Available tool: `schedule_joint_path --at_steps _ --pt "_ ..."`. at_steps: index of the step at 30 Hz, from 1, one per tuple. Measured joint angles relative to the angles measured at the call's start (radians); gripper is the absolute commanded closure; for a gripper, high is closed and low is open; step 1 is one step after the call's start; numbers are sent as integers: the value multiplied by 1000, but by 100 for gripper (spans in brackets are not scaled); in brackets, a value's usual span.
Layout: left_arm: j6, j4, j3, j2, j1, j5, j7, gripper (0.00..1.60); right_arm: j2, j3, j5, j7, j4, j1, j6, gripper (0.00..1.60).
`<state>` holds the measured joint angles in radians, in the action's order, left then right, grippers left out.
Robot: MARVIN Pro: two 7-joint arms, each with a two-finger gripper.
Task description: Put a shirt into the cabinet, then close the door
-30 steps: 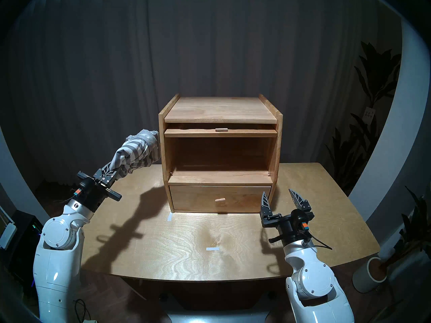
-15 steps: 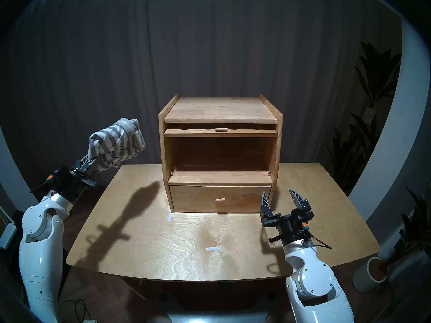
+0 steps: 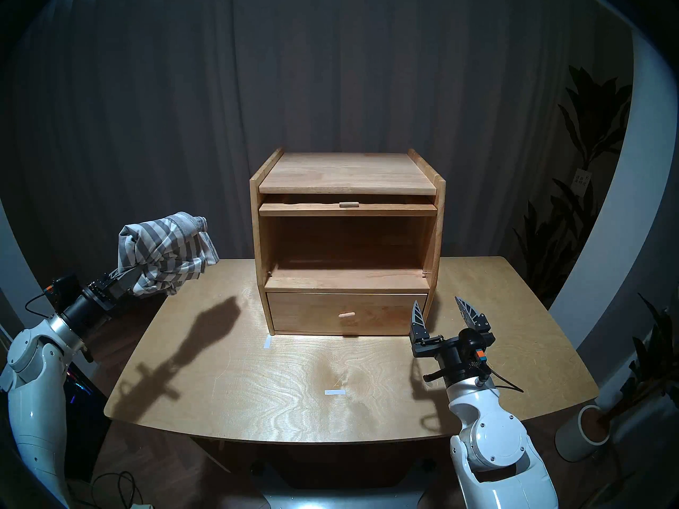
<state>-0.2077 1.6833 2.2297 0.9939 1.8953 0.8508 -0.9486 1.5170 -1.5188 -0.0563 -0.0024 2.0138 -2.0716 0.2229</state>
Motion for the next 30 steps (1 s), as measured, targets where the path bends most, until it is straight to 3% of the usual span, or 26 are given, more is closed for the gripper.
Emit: schedule_joint_path --at_steps 15,18,21,30 --pt "-316 60 -81 -120 16 306 -265 160 0 0 0 0 6 -1 0 0" --pt "-365 74 -110 -142 8 326 -289 160 0 0 0 0 10 -4 0 0" --pt "-360 108 -126 -145 6 307 -275 160 0 0 0 0 13 -6 0 0" --pt "-213 251 -206 -74 7 125 -110 160 0 0 0 0 13 -9 0 0"
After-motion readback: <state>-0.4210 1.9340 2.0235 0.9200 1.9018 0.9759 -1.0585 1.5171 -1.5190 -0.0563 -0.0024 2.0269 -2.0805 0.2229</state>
